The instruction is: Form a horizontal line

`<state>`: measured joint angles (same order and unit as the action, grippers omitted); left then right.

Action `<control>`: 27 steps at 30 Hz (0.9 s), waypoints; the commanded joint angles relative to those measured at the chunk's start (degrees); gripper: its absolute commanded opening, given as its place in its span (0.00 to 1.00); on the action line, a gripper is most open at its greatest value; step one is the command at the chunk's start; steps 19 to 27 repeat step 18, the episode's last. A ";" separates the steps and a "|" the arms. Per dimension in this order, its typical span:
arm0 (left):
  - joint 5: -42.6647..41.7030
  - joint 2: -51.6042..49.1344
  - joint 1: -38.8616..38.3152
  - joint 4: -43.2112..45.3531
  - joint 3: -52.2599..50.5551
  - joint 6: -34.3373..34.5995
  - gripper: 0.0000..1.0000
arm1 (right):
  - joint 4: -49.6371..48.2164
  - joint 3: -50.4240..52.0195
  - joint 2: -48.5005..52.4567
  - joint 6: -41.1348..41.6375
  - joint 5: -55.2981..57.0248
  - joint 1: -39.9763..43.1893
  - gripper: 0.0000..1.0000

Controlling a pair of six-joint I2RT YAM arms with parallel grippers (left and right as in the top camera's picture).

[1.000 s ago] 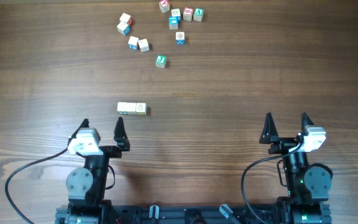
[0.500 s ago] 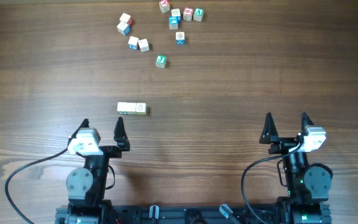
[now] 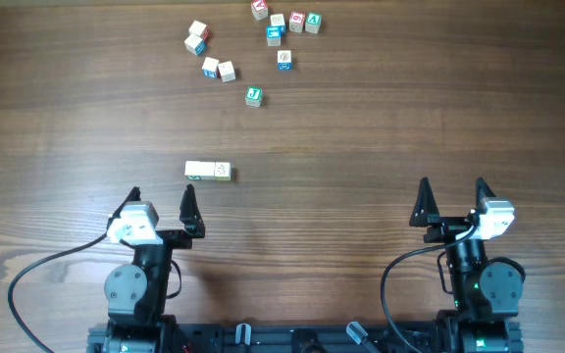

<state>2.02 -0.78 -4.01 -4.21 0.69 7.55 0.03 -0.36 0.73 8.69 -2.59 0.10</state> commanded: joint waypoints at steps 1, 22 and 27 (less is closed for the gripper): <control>-0.52 0.57 0.33 0.17 -0.37 -1.14 1.00 | -0.11 0.07 -0.46 -1.03 -0.87 0.31 1.00; -0.52 0.57 0.33 0.17 -0.37 -1.14 1.00 | -0.11 0.07 -0.46 -1.03 -0.87 0.31 1.00; -0.52 0.57 0.33 0.17 -0.37 -1.14 1.00 | -0.11 0.07 -0.46 -1.03 -0.87 0.31 1.00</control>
